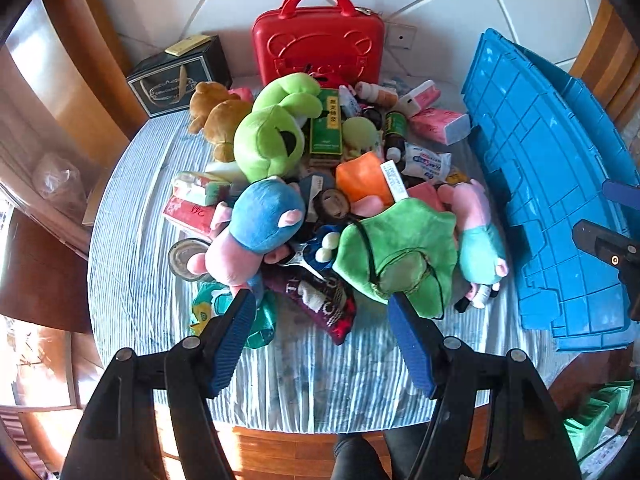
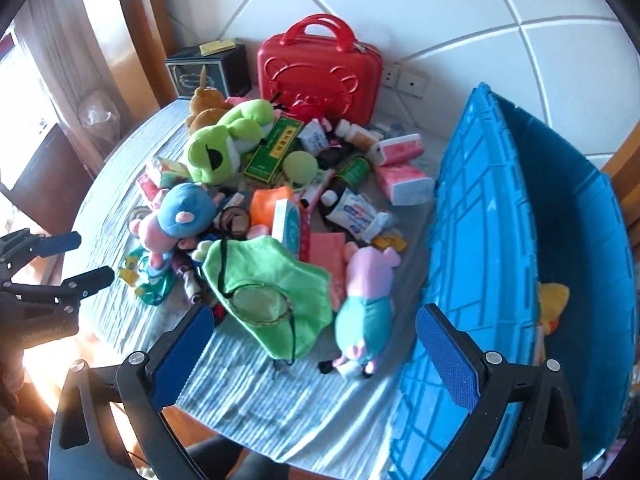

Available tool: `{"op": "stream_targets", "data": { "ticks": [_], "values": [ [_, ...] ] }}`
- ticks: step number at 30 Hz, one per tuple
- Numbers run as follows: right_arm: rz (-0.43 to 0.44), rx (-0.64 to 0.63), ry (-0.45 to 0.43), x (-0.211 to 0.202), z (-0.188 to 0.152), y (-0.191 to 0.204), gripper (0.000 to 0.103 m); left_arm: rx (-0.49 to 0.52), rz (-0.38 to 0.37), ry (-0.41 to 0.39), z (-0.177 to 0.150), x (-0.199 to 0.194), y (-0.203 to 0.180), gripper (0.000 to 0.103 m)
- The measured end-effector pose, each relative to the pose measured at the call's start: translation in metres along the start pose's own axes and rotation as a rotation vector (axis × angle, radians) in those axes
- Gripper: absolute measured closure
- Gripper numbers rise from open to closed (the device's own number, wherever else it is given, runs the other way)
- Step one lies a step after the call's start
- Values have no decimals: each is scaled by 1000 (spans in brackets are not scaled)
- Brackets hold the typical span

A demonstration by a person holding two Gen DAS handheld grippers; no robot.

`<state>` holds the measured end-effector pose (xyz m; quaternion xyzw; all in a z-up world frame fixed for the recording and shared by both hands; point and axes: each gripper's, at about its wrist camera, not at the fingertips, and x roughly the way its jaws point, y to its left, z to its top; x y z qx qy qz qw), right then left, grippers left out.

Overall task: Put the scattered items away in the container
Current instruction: 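Move both tools back over the pile of toys on the table, then grasp the maroon sock with the left tool while the right tool grasps the green hat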

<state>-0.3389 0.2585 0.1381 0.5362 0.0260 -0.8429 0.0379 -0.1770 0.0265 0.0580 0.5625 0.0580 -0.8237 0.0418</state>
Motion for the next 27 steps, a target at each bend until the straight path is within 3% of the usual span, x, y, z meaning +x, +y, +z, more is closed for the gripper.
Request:
{"op": "stream_targets", "data": {
  "ticks": [10,19,27],
  "values": [
    [-15,-52,25,102,-39,20,0,-109,40,-20,-36,82,12,35],
    [63,-15,64,167,-69,27,0,-140,89,-30,-56,141,-1,35],
    [108,57,100,208,-86,36,0,-124,26,40,-57,194,-2,35]
  ]
}}
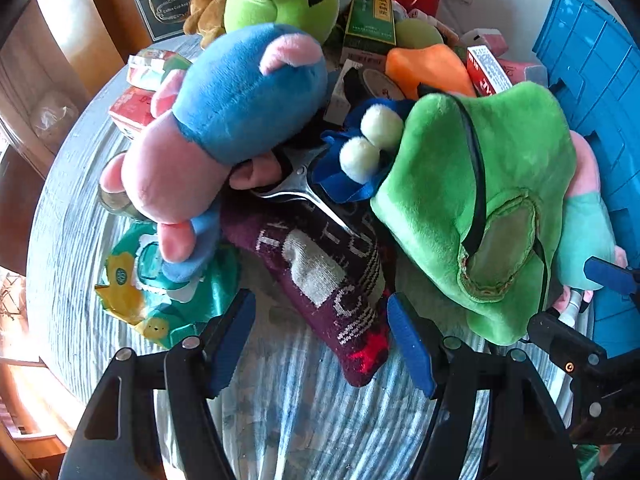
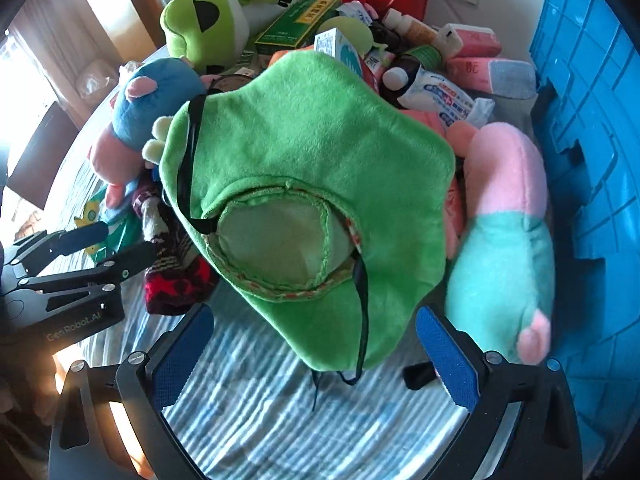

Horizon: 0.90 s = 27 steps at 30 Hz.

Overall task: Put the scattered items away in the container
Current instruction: 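Grasp the maroon sock with the left tool while the right tool grasps the green hat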

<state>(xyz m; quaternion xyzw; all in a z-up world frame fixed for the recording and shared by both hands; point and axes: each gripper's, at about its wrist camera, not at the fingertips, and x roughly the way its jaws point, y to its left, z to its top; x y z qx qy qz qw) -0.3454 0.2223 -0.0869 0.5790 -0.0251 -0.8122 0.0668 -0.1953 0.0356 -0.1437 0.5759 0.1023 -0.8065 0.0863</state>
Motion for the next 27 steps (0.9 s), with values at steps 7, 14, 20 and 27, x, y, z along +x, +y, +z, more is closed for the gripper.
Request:
{"op": "stream_targets", "data": {
  "ticks": [7,14,20,27],
  "values": [
    [-48,25,23,36,-3,3,0,5,-42,65,4,41,2,35],
    [-64,75,21,69,-6,-5,0,10,-52,64,6,62,1,27],
    [-123,113,0,86,-13,-16,0,-32,-64,27,3,69,12,4],
    [-152,171,-66,75,-16,-16,0,-4,-60,-19,1,67,8,1]
  ]
}}
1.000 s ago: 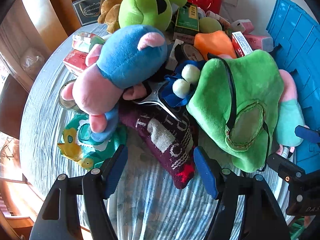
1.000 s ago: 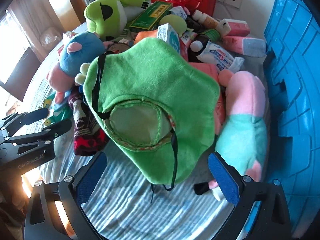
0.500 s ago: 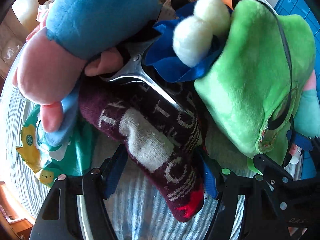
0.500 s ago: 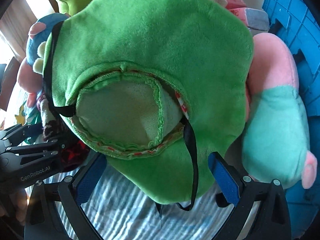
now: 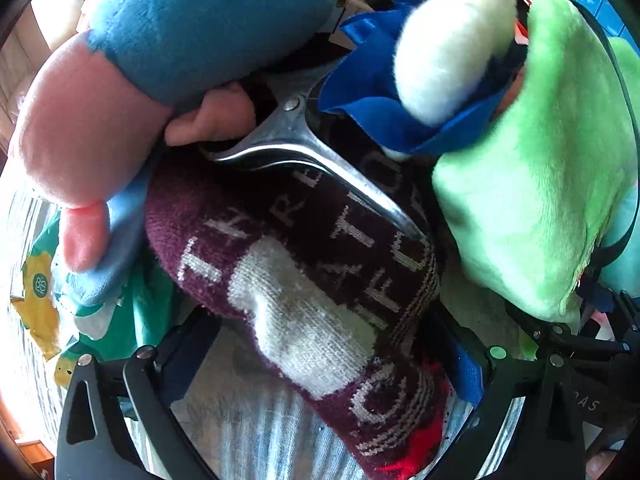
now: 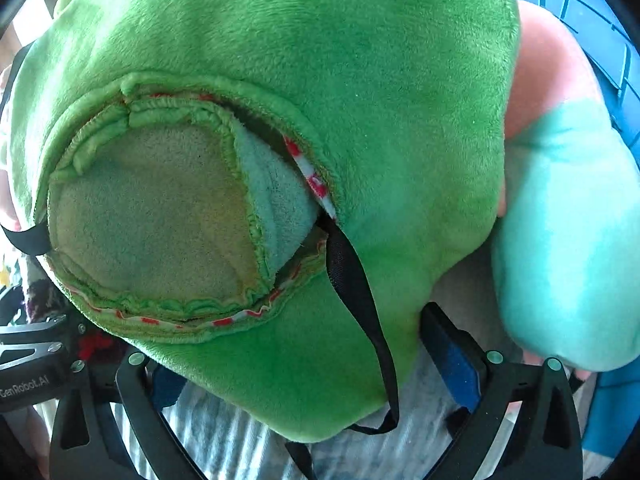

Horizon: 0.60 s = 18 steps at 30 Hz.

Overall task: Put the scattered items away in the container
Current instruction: 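Grasp the maroon sock with the left tool while the right tool grasps the green hat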

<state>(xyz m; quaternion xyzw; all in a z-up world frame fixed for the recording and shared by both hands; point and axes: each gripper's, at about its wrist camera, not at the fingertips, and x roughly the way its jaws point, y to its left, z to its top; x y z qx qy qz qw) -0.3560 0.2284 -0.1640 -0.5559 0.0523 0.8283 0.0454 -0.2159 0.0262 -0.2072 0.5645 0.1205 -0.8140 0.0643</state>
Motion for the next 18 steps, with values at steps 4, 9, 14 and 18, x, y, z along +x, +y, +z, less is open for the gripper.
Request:
{"op": "stream_targets", "data": {
  "ticks": [4,9,14,18],
  "values": [
    [-3,-26,56,-5,4,2,0,-8,-4,4,1,-2,-1,2],
    [58,-4,-19,-34,-2,3,13,44,-31,-18,1,-13,-15,33],
    [99,-1,-15,-46,-4,7,61,99,-34,-65,-4,-32,-29,71],
    [134,-4,-35,-69,-7,6,73,73,-57,-86,-7,-50,-26,79]
  ]
}}
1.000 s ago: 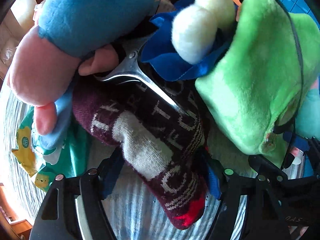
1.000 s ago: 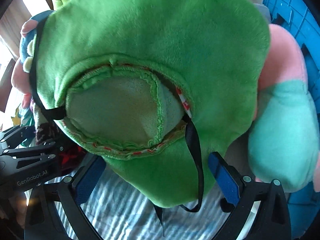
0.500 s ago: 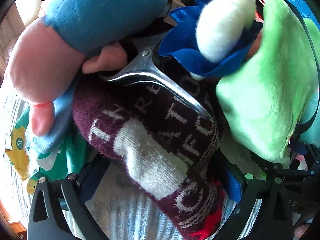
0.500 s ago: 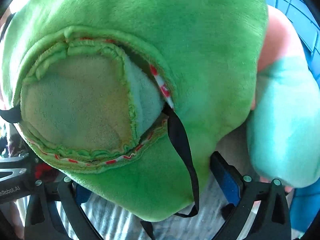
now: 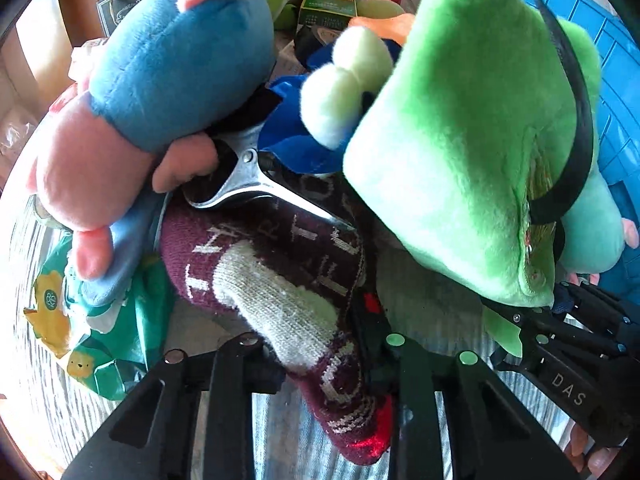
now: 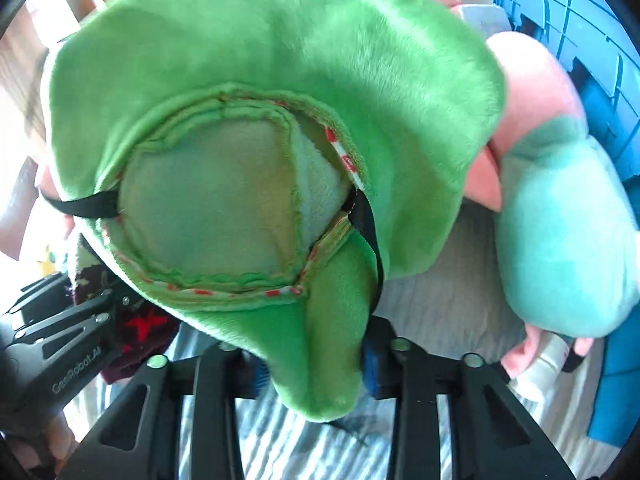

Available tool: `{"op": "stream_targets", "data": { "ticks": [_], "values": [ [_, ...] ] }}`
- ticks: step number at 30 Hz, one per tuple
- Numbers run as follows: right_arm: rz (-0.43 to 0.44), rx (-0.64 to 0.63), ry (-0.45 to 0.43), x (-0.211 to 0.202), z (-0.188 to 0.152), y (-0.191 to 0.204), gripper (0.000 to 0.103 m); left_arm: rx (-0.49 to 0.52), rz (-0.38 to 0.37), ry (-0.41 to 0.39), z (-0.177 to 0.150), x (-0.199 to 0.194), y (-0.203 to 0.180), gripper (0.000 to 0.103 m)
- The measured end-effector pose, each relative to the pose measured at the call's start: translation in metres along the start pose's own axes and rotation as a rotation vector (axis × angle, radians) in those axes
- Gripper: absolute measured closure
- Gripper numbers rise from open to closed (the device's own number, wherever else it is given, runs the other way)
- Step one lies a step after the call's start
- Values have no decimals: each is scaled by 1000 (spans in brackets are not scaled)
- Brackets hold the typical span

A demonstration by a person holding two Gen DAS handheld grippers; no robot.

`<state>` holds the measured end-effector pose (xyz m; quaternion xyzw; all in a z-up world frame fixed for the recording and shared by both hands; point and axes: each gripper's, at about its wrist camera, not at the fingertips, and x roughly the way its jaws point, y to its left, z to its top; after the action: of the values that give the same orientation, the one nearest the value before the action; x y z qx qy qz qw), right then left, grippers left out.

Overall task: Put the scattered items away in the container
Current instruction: 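Grasp the maroon sock with the left tool while the right tool grasps the green hat, then lift the sock and green hat and carry both over the blue bin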

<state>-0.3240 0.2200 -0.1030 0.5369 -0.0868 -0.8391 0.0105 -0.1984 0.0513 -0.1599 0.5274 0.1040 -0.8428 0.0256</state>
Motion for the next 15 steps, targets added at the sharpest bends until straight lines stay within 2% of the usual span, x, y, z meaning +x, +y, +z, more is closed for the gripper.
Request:
{"op": "stream_targets", "data": {
  "ticks": [10,12,15],
  "values": [
    [58,-29,-129,-90,4,2,78,19,-2,-129,4,-86,-27,82],
    [64,-33,-156,-108,7,1,78,24,8,-162,7,-116,-11,82],
    [64,-41,-189,-132,12,-3,78,26,14,-222,1,-141,-30,82]
  ]
}}
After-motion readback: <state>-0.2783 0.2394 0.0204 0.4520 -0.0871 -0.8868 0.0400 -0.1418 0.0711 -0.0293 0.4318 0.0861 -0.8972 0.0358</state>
